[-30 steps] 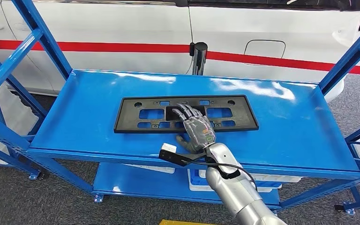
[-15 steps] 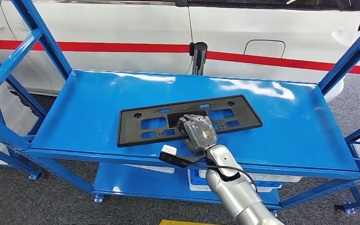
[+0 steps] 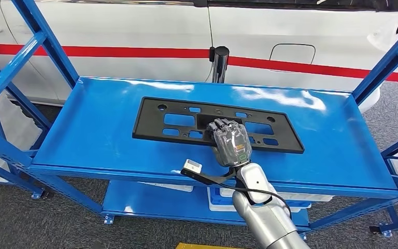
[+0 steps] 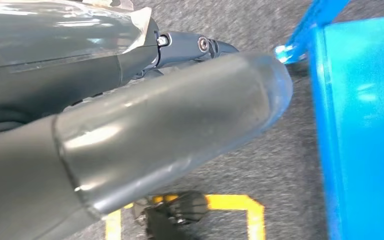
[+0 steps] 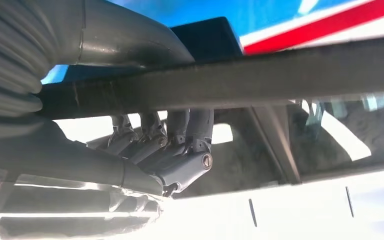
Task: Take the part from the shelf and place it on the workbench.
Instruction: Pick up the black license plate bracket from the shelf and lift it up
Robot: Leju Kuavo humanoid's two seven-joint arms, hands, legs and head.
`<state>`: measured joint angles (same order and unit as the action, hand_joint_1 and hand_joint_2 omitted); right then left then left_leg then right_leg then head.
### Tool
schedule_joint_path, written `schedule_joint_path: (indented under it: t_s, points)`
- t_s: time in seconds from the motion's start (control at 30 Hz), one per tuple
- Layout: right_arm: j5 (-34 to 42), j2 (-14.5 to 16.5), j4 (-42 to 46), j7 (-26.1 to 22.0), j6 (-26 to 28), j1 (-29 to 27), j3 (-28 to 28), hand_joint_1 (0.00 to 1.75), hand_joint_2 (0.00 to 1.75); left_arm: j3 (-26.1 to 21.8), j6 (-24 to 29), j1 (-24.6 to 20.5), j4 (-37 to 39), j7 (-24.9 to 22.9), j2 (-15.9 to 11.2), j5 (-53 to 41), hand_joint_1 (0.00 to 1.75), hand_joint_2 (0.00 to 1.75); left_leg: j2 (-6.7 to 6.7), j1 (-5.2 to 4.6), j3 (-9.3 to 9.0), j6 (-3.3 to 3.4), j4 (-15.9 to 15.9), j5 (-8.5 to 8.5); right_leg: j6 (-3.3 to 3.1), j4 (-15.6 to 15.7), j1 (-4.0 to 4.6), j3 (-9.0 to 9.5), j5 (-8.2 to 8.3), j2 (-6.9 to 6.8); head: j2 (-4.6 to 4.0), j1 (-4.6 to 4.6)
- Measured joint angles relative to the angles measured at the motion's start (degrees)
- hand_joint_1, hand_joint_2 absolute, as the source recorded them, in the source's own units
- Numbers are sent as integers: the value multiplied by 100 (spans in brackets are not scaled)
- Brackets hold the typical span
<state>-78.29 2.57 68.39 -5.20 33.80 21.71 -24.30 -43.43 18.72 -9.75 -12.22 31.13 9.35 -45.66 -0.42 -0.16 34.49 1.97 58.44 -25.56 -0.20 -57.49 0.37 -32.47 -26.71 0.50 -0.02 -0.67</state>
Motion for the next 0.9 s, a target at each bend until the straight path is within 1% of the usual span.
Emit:
schedule_joint_path:
  t_s: [0.1, 0.17, 0.23, 0.37, 0.53, 0.6, 0.73, 0.83, 0.9]
  points:
    - [-588, -38, 398, 164, 397, -121, 60, 175, 175, -49, -273, -20, 0, 146, 17, 82, 0, 0, -2, 0, 2, 0, 0, 0, 0, 0, 0, -1, 0, -2, 1, -1]
    - [-941, -44, 853, 268, 512, -209, 117, 175, 175, -94, -420, -28, 0, 145, 30, 86, 0, 0, -1, 0, 3, 0, 0, 0, 0, 0, 0, -2, 0, -1, 0, -1]
    - [-1089, -52, 1382, 321, 540, -304, 151, 175, 175, -115, -440, -38, 0, 124, 48, 63, 0, 0, -1, 0, 3, 0, 0, 0, 0, 0, 0, -3, 0, -1, 0, -1]
    - [-1139, -85, 2206, 344, 561, -414, 166, 175, 175, -158, -497, -55, 0, 47, 74, 75, 0, 0, 0, 0, 5, -1, 0, -1, -1, 0, 1, -6, -1, 0, 0, -1]
    - [-1156, -99, 2892, 332, 563, -539, 193, 175, 175, -228, -603, -71, 0, -262, 111, 14, 0, 0, 0, 0, 6, -1, 0, -1, -1, 0, 1, -5, -1, -1, 1, -1]
    - [-1158, -99, 3043, 321, 563, -573, 202, 175, 175, -239, -620, -75, 0, -380, 126, -33, 0, 0, 0, 0, 5, -1, 0, -1, -1, 0, 1, -5, -1, -1, 0, 0]
    - [-1085, -76, 3240, 275, 563, -624, 207, 175, 175, -250, -703, -76, 0, -949, 161, -119, 0, 0, -1, 0, 6, -1, 0, -1, -1, 0, 1, -4, -1, -1, 0, -2]
    - [-749, -22, 3301, 175, 563, -641, 205, 175, 175, -346, -885, -74, 0, -1101, 198, 46, 0, 0, -1, 0, 7, -1, 0, -1, -1, 0, 1, -4, -1, -1, 0, -1]
    - [-594, 13, 3311, 97, 563, -644, 206, 175, 175, -419, -905, -73, 0, -1243, 216, 96, 0, 0, -2, -2, 8, 0, 2, -2, 0, 2, -3, -3, 0, -1, 0, 0]
